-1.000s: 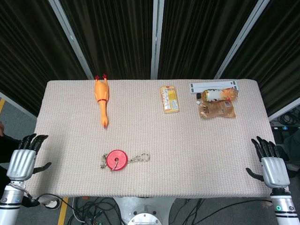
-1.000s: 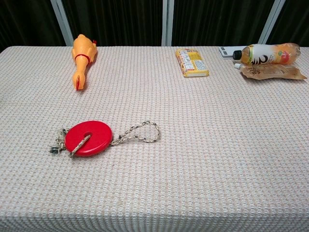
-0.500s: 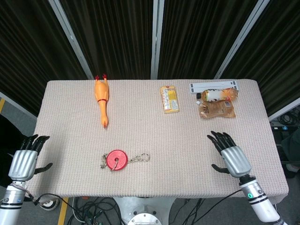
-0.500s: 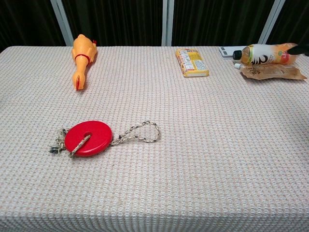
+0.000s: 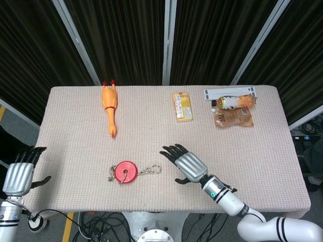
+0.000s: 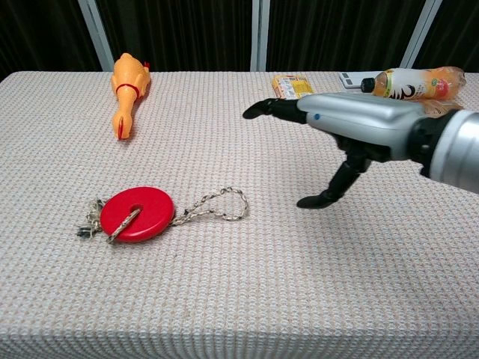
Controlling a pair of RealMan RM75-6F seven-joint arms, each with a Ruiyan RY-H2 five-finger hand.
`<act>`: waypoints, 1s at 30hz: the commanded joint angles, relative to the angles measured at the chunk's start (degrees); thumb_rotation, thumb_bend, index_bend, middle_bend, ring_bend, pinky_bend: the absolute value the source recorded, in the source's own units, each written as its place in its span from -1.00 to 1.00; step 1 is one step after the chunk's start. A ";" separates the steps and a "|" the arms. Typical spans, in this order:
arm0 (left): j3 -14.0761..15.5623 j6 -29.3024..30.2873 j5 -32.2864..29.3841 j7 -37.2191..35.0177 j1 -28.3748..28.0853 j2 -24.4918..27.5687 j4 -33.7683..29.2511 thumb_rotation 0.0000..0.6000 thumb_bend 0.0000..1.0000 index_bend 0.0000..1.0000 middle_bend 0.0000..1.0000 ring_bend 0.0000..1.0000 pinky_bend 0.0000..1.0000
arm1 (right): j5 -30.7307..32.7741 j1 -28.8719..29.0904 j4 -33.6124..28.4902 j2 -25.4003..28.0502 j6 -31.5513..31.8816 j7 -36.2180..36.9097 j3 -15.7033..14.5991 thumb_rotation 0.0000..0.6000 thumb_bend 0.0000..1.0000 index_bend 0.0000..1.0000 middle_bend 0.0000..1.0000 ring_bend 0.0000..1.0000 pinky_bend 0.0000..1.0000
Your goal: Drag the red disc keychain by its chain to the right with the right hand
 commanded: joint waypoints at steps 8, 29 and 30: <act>-0.24 -0.04 -0.71 -1.22 0.44 -0.09 1.24 1.00 -0.96 -0.66 -0.65 -0.81 -0.71 | 16.80 8.63 5.88 -9.73 -4.04 -8.69 1.23 1.00 -0.80 -1.00 -1.00 -1.00 -1.00; -0.32 -0.02 -0.58 -2.05 0.68 -0.27 2.02 1.00 -0.96 -0.66 -0.65 -0.81 -0.71 | 20.90 11.44 6.43 -12.30 0.09 -8.68 -2.31 1.00 -0.72 -1.00 -0.55 -1.00 -1.00; -0.32 -0.05 -0.58 -2.06 0.67 -0.30 2.06 1.00 -0.96 -0.66 -0.65 -0.81 -0.71 | 20.83 11.54 6.47 -12.41 0.18 -8.47 -2.40 1.00 -0.71 -1.00 -0.54 -1.00 -1.00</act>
